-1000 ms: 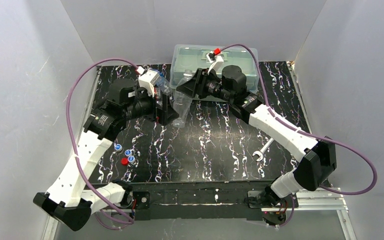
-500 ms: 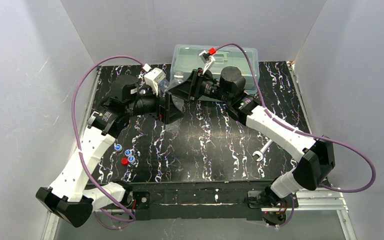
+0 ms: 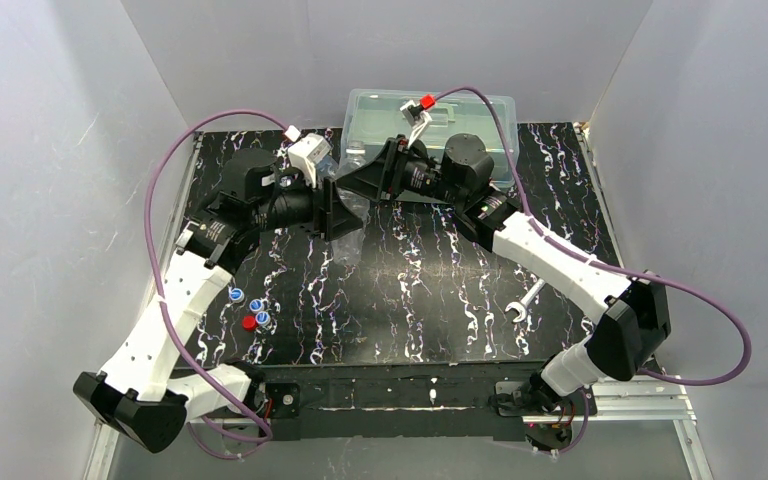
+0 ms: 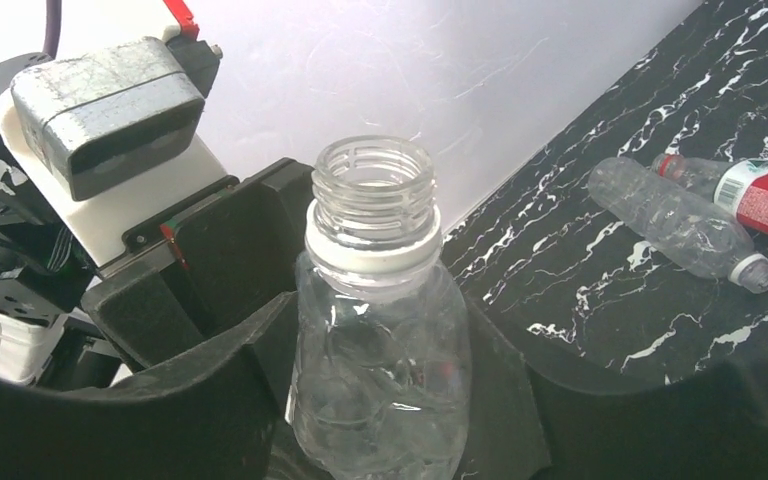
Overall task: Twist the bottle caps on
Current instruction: Pick up the plastic bottle at the center of the board.
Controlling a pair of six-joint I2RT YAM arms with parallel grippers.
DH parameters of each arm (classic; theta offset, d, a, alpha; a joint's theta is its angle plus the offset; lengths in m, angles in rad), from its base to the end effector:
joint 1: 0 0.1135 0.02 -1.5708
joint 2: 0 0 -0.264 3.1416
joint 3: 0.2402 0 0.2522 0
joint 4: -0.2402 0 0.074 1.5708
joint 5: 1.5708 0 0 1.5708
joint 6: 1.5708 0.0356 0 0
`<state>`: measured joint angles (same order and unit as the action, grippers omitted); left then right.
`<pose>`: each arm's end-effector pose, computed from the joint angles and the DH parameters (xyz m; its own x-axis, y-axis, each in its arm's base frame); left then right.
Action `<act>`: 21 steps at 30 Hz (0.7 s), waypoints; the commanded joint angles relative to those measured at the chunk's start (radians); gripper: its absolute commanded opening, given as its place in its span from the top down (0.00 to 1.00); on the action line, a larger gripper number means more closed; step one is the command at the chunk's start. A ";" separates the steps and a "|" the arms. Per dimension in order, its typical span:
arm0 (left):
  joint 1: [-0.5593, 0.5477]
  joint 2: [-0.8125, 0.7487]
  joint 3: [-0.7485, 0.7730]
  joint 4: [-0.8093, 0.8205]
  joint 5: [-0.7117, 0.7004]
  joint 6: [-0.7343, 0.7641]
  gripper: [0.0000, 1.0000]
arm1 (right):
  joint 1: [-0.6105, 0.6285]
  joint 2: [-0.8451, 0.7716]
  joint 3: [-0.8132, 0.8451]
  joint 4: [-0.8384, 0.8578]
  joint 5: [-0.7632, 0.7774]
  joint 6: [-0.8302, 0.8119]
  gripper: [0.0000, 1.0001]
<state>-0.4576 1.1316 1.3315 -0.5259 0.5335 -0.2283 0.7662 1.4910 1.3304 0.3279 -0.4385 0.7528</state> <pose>0.2029 -0.1201 0.4264 -0.4638 0.0112 -0.8859 0.7265 0.5771 -0.3730 0.2454 0.2571 0.4144 -0.5479 0.3318 -0.7679 -0.7603 0.1853 0.6225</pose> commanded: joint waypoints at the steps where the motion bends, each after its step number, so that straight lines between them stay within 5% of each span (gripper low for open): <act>1: -0.006 0.010 0.017 -0.004 -0.030 0.007 0.81 | 0.008 -0.046 0.013 -0.050 0.073 -0.060 0.25; 5: -0.006 -0.007 0.005 -0.018 -0.146 0.004 0.81 | 0.008 -0.079 0.043 -0.165 0.167 -0.121 0.02; 16: 0.000 -0.006 0.074 -0.194 -0.539 0.000 0.85 | 0.005 -0.209 0.008 -0.472 0.505 -0.232 0.00; 21: 0.002 -0.002 0.179 -0.283 -0.670 0.016 0.85 | 0.061 -0.197 -0.064 -0.473 0.546 -0.262 0.00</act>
<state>-0.4603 1.1442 1.4075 -0.7273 0.0208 -0.2272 0.7757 1.2869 1.3159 -0.1139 0.0021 0.5461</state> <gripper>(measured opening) 0.457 0.997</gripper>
